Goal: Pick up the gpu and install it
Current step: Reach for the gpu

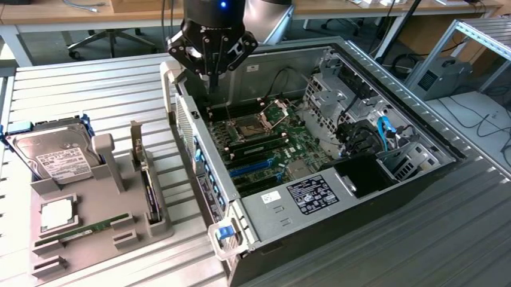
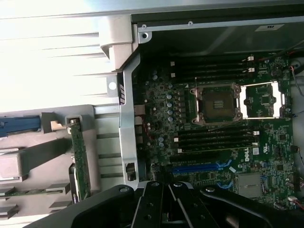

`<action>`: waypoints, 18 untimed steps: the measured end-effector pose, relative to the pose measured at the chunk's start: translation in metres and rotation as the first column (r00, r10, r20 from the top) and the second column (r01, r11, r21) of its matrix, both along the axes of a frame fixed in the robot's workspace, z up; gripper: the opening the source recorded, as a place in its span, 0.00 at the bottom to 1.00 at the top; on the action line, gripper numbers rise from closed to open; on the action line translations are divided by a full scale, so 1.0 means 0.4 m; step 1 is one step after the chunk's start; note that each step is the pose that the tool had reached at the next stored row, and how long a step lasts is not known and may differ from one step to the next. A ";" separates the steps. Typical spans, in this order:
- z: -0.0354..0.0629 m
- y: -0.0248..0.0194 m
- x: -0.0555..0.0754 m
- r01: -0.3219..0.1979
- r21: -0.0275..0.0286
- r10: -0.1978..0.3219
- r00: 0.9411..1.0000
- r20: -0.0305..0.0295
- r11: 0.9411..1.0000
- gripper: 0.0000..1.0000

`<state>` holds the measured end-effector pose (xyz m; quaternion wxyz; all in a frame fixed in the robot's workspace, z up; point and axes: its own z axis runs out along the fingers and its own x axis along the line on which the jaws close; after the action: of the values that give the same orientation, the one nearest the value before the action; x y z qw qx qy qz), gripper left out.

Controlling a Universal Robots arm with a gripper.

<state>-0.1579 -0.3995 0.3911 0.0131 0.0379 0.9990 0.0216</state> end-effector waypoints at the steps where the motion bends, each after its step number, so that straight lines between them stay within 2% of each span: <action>1: 0.000 0.000 -0.001 0.000 0.000 0.000 1.000 0.000 1.000 0.11; 18: -0.001 0.000 -0.015 0.000 0.000 0.000 1.000 0.000 1.000 0.11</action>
<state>-0.1638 -0.3995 0.3907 0.0131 0.0379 0.9990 0.0216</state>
